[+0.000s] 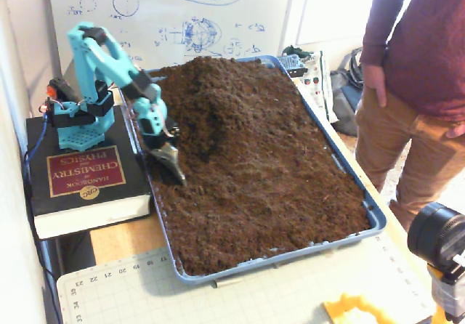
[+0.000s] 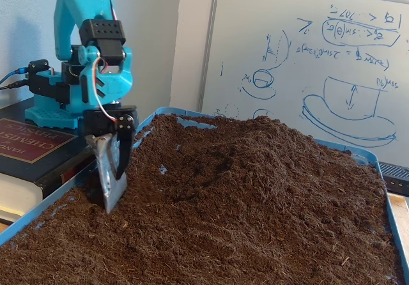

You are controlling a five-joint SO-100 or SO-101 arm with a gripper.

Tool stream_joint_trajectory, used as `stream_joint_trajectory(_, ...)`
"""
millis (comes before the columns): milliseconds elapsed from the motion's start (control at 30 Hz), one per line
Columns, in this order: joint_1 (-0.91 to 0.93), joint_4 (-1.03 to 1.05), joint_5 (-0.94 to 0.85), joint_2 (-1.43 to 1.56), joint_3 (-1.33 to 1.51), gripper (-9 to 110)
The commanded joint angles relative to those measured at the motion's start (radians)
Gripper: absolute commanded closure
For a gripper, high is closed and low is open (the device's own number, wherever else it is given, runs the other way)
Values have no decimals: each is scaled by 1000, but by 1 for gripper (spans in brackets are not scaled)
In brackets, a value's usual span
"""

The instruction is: Build a berm.

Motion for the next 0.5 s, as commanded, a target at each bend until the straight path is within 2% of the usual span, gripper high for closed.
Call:
stream_joint_trajectory(0, -67, -9, 3, -57, -172, 101)
stream_joint_trajectory(233, -132, -6, 169, -281, -454, 101)
stream_joint_trajectory(467, -138, -3, 238, -403, -612, 101)
